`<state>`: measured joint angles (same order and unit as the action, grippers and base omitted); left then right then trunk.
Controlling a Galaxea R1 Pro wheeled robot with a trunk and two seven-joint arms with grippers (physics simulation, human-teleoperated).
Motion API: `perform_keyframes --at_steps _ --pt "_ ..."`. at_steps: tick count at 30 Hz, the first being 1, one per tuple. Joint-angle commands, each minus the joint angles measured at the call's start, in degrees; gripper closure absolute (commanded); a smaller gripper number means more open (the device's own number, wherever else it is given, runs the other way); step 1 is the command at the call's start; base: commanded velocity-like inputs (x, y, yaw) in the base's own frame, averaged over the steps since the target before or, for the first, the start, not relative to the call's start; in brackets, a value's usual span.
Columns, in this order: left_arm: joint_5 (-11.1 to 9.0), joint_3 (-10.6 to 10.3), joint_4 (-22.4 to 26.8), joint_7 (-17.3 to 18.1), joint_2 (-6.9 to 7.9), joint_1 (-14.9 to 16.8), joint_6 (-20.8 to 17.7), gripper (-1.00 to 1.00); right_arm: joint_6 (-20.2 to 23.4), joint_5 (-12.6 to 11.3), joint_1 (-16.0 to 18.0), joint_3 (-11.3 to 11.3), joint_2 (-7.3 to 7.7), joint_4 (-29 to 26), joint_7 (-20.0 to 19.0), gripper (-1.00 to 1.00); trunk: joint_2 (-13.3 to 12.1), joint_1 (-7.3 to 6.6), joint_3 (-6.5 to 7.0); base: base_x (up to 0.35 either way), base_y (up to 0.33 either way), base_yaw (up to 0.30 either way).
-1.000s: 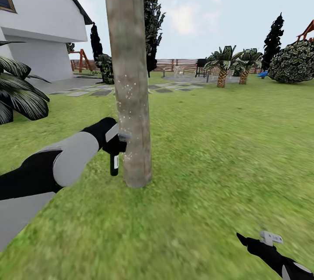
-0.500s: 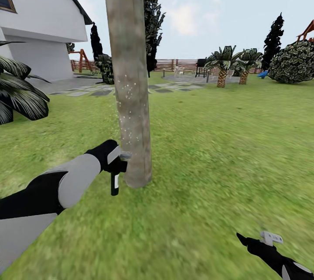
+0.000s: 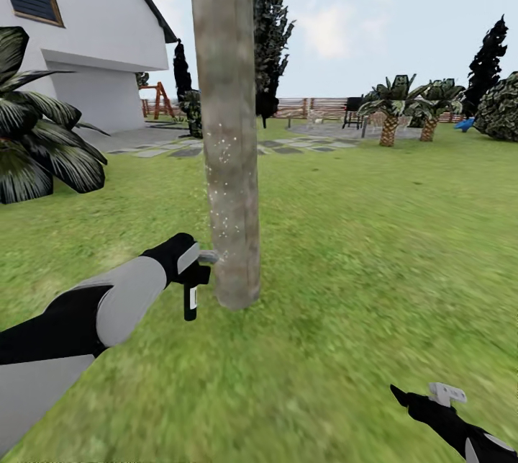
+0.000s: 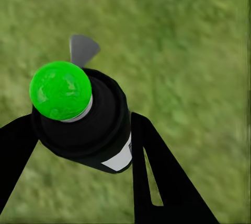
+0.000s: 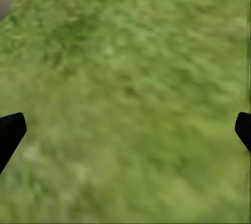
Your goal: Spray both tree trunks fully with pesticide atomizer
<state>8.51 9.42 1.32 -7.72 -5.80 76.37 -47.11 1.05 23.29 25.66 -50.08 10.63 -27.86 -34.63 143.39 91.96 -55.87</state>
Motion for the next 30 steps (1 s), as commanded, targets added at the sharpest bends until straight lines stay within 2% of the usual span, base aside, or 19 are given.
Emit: perform_keyframes --at_steps 1,15,30 --pt "0.0 0.0 0.0 0.0 0.00 0.0 0.0 1.00 0.0 0.0 0.0 0.0 0.00 0.0 0.0 -1.00 0.0 0.00 0.00 0.000 -0.315 0.025" --pt "-0.1 0.0 0.0 0.0 -0.44 -0.8 0.0 1.00 0.0 0.1 0.0 0.1 0.07 0.0 0.0 -1.00 0.0 0.00 0.00 0.000 -0.317 0.011" --pt "-0.1 0.1 0.0 -0.1 -0.44 -0.9 0.0 1.00 0.0 0.0 0.0 0.1 0.08 0.0 0.0 -1.00 0.0 0.00 0.00 0.024 -0.301 0.247"
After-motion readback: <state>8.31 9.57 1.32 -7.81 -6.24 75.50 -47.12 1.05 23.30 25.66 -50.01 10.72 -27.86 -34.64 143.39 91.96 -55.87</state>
